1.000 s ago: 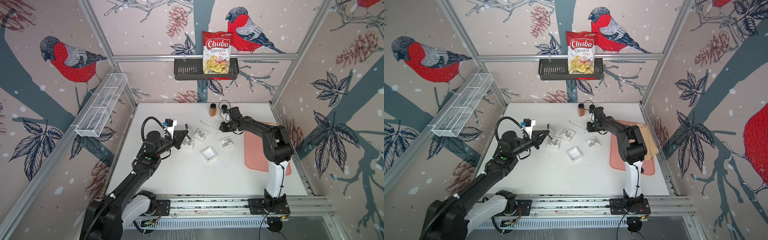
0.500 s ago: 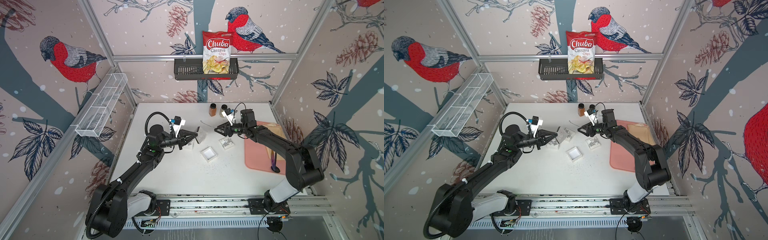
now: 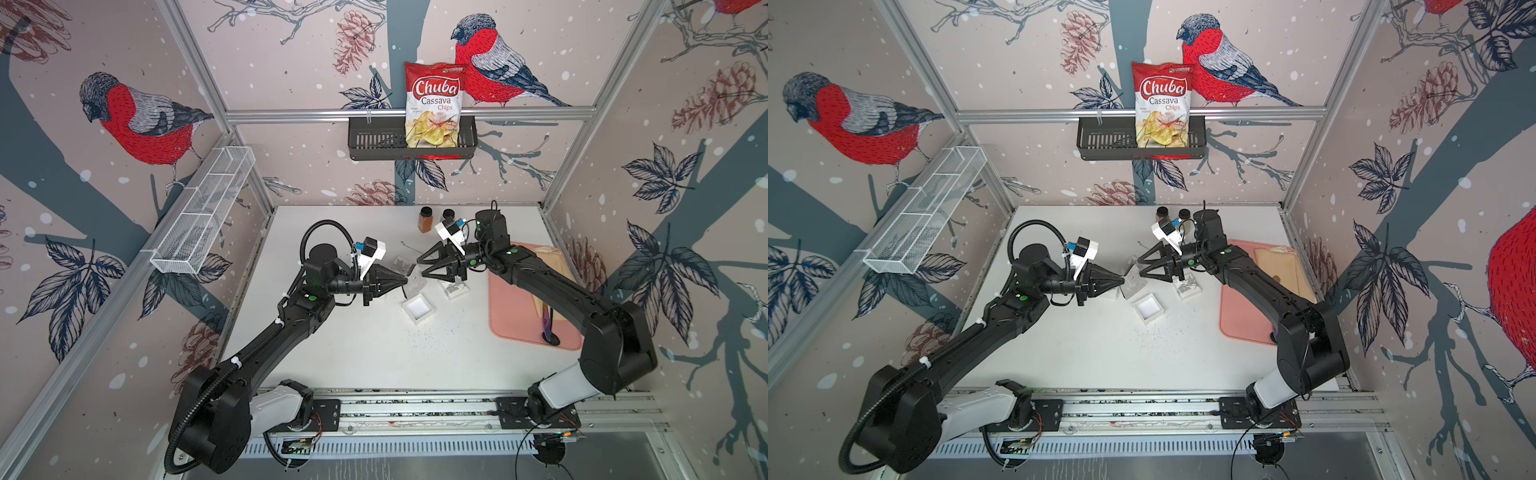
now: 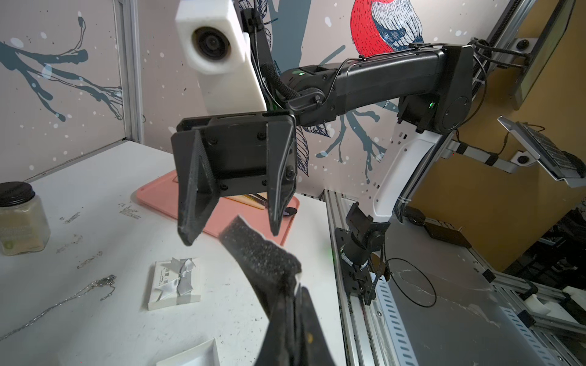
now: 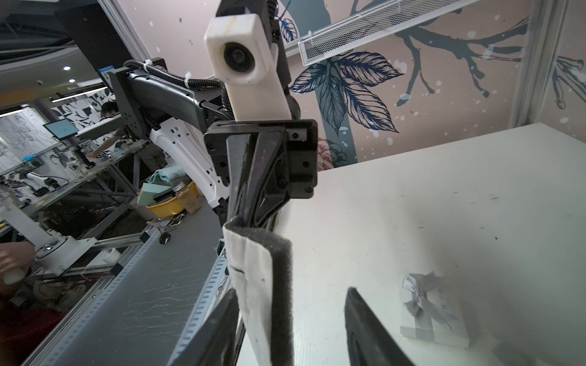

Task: Take the necklace out of the lift-off lid jewelry box
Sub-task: Place the inner lining in the jewelry box.

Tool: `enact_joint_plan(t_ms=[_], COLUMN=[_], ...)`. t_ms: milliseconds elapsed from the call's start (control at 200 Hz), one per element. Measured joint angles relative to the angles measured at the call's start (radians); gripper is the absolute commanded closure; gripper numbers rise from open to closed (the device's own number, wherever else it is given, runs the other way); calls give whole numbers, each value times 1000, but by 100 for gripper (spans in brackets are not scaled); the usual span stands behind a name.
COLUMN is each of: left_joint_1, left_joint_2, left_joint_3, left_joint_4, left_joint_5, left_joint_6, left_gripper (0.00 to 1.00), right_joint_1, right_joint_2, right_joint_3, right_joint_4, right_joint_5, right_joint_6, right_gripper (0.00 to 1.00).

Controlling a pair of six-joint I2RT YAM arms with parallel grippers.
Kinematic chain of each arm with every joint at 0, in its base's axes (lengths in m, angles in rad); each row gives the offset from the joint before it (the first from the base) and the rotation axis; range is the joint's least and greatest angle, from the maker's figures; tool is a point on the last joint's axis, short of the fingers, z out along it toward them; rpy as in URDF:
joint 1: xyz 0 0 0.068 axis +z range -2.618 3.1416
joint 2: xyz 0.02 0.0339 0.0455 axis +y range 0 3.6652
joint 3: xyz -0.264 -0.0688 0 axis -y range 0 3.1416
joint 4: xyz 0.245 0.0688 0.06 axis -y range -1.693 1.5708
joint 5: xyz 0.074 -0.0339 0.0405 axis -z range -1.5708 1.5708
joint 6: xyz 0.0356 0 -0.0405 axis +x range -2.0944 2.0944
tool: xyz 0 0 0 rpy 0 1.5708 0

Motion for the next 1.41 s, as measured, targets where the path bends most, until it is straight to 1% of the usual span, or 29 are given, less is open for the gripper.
enact_joint_plan(t_ms=[100, 220, 285, 365, 430, 515, 560, 585, 615, 665, 690, 820, 840, 875, 935, 985, 1011, 1106, 1236, 1296, 1406], left_joint_1=[-4, -7, -7, -7, -7, -7, -7, -7, -7, -7, -7, -7, -7, -7, -7, -7, -6, -4, 7, 16, 29], left_joint_2=[0, -11, -22, -30, -31, -29, -26, -24, -21, -18, -17, -18, -19, -21, -21, -21, -19, -17, -22, -29, -49], left_joint_3=[0, 0, 0, 0, 0, -1, -1, -1, -1, -1, 0, 0, 0, -3, -3, -3, -3, -1, 1, -3, -37], left_joint_4=[-3, -13, -13, -13, -16, -20, -21, -21, -23, -28, -34, -56, -56, -55, -56, -61, -64, -92, -121, -128, -127], left_joint_5=[0, -5, -6, -7, -10, -15, -15, -15, -15, -24, -32, -66, -68, -75, -87, -111, -123, -184, -314, -374, -447], left_joint_6=[4, 12, 18, 23, 28, 30, 30, 30, 31, 31, 31, 35, 37, 41, 46, 47, 49, 49, 44, 23, 10], left_gripper=[100, 100, 100, 100, 100, 100, 100, 87, 77, 65, 63, 66, 64, 57, 53, 47, 47, 44, 43, 43, 43], right_joint_1=[8, 13, 15, 21, 23, 23, 24, 24, 25, 25, 24, 10, 8, 5, 1, 0, 0, -7, -16, -16, -12], right_joint_2=[3, 10, 11, 11, 11, 11, 11, 10, 9, 6, 3, -26, -30, -41, -57, -69, -74, -85, -86, -89, -92], right_joint_3=[5, 5, 4, 4, 4, 4, 4, 4, 3, 0, -5, -52, -59, -71, -88, -96, -98, -101, -106, -125, -175], right_joint_4=[-45, -76, -86, -89, -89, -88, -88, -88, -87, -83, -77, -34, -30, -23, -8, -2, -1, 4, -50, -79, -131], right_joint_5=[-10, -13, -12, -7, -4, 3, 6, 9, 14, 31, 40, 86, 89, 100, 118, 147, 163, 256, 441, 513, 615], right_joint_6=[-37, -43, -42, -40, -38, -37, -33, -29, -24, -8, -3, 61, 74, 79, 103, 130, 142, 196, 258, 278, 313], right_gripper=[51, 55, 62, 71, 76, 89, 93, 94, 95, 99, 100, 100, 100, 100, 100, 100, 100, 100, 100, 100, 100])
